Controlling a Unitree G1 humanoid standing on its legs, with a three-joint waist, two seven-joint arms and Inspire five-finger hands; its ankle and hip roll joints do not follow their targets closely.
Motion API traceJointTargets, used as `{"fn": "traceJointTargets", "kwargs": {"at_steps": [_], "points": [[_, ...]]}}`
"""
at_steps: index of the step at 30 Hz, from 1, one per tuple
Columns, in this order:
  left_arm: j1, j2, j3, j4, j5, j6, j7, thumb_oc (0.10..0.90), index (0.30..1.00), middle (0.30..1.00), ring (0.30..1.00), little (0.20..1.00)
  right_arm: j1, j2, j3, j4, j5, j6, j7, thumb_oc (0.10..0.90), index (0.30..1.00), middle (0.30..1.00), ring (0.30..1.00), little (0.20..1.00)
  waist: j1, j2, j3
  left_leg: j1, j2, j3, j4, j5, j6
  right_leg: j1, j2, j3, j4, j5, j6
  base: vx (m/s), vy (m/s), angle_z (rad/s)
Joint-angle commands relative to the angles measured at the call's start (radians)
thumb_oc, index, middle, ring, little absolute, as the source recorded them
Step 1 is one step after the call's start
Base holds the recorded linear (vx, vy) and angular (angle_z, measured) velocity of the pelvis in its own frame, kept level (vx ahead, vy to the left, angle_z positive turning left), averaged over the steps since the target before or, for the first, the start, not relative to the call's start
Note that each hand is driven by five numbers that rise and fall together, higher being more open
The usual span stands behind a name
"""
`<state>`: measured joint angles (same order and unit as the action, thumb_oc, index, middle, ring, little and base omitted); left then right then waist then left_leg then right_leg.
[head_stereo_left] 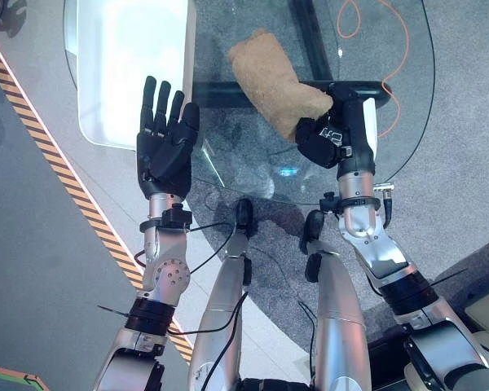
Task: Wipe the table with a cloth and put it in the basket.
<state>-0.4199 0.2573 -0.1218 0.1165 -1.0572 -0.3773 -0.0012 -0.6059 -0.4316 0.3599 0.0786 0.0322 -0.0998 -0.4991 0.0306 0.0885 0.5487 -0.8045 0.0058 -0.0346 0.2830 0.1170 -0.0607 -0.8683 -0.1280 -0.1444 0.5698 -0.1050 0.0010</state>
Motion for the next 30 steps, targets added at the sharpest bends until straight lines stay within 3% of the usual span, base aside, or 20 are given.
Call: {"fn": "traceJointTargets", "kwargs": {"at_steps": [1, 16, 30], "points": [[-0.030, 0.060, 0.000, -0.173, -0.015, -0.007, -0.101, 0.800, 0.900, 0.900, 0.900, 0.900, -0.085, 0.031, -0.038, -0.277, -0.056, -0.196, 0.019, 0.100, 0.300, 0.300, 0.300, 0.200, -0.004, -0.007, -0.029, 0.041, -0.069, 0.081, 0.075, -0.121, 0.065, 0.052, 0.057, -0.007, -0.102, 0.044, 0.034, 0.00, 0.000, 0.00], [-0.089, 0.065, -0.035, -0.198, -0.085, 0.094, -0.131, 0.800, 0.900, 0.900, 0.900, 0.900, -0.101, 0.031, -0.005, -0.299, -0.046, -0.204, 0.039, 0.100, 0.300, 0.300, 0.300, 0.200, -0.012, -0.013, -0.029, 0.059, -0.067, 0.087, 0.058, -0.116, 0.062, 0.069, 0.059, -0.009, -0.115, 0.047, 0.037, 0.00, 0.000, 0.00], [-0.194, 0.049, -0.038, -0.192, -0.158, 0.140, -0.126, 0.800, 0.900, 0.900, 0.900, 0.900, -0.162, 0.039, 0.033, -0.308, -0.012, -0.181, 0.073, 0.100, 0.300, 0.300, 0.300, 0.200, -0.023, -0.019, -0.029, 0.068, -0.064, 0.095, 0.051, -0.114, 0.056, 0.077, 0.062, -0.005, -0.122, 0.044, 0.035, 0.00, 0.000, 0.00]]}}
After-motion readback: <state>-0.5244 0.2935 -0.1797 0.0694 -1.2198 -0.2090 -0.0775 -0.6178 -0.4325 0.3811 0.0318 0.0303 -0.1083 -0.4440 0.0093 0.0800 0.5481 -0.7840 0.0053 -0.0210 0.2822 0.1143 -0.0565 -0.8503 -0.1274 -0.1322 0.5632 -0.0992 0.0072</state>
